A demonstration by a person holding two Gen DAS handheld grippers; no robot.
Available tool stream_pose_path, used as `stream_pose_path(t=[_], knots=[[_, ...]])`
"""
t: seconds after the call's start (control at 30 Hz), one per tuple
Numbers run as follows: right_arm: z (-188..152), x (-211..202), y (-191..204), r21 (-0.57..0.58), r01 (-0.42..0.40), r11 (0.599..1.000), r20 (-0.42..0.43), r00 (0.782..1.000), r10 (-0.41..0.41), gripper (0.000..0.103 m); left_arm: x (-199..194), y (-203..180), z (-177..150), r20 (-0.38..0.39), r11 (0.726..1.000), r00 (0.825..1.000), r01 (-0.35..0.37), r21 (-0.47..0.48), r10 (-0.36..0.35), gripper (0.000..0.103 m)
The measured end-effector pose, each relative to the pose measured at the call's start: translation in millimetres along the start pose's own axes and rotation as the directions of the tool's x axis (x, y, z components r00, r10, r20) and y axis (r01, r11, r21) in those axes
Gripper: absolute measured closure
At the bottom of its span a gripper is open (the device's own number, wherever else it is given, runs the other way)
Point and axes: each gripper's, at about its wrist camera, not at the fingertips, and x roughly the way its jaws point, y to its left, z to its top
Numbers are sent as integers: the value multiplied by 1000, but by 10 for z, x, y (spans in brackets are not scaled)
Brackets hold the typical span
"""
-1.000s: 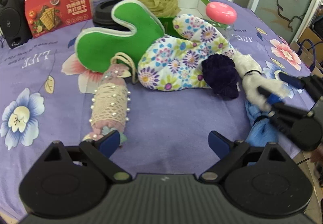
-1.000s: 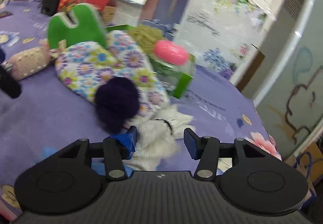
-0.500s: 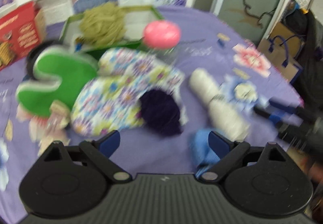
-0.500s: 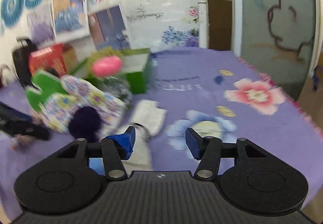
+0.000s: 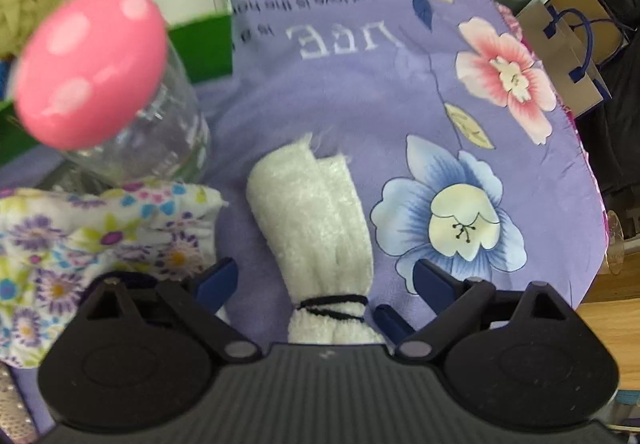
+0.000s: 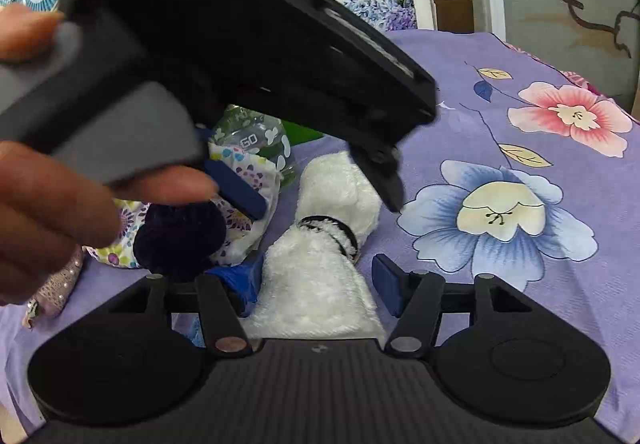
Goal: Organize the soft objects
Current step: 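Grasp the white towel roll with both tools, then lower the white towel into the green box and open both tools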
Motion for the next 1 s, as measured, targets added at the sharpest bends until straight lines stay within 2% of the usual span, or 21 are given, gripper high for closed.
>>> stream_pose_path(t=[0.07,0.13,0.17,0.2,0.23,0.3,0.33,0.37,0.53,0.67,0.83,0.97,1.0], knots=[[-34,87,-7,-2,-1,1000,-21,1000,1,56,65,35,5,-5,1000,1000,3,-3,-3,9],[-65,115,-1,-41,-5,999,5,1000,5,55,101,26,25,0,1000,1000,-14,6,14,11],[-69,128,-8,-44,-7,999,8,1000,8,55,97,36,31,5,1000,1000,-6,6,6,23],[-67,132,-12,-41,-9,999,7,1000,10,55,100,43,34,0,1000,1000,18,10,-18,48],[-56,129,-14,-43,-13,999,0,1000,13,56,112,58,36,-15,999,999,41,7,-41,58],[-56,87,-22,-80,-40,996,3,999,40,70,59,85,17,1,997,997,73,14,-73,74],[-63,61,-25,-88,-49,995,4,999,50,77,0,97,1,19,996,996,87,17,-87,75],[-64,10,-15,-107,-53,993,7,998,54,80,-74,106,-18,37,994,994,105,22,-106,77],[164,-140,-7,-193,-59,979,32,997,67,81,-501,94,17,132,986,977,164,35,-167,77],[616,-119,49,-283,-74,956,67,993,97,81,-899,177,291,240,984,955,175,27,-177,77],[1357,285,209,-367,-133,921,77,982,172,80,-1306,468,881,348,993,931,120,-11,-109,77],[1847,797,382,-374,-187,908,55,973,223,78,-1380,835,1421,373,995,927,73,-71,-41,76],[1927,941,408,-365,-207,908,38,971,237,75,-1344,927,1542,362,994,932,65,-90,-28,61]])
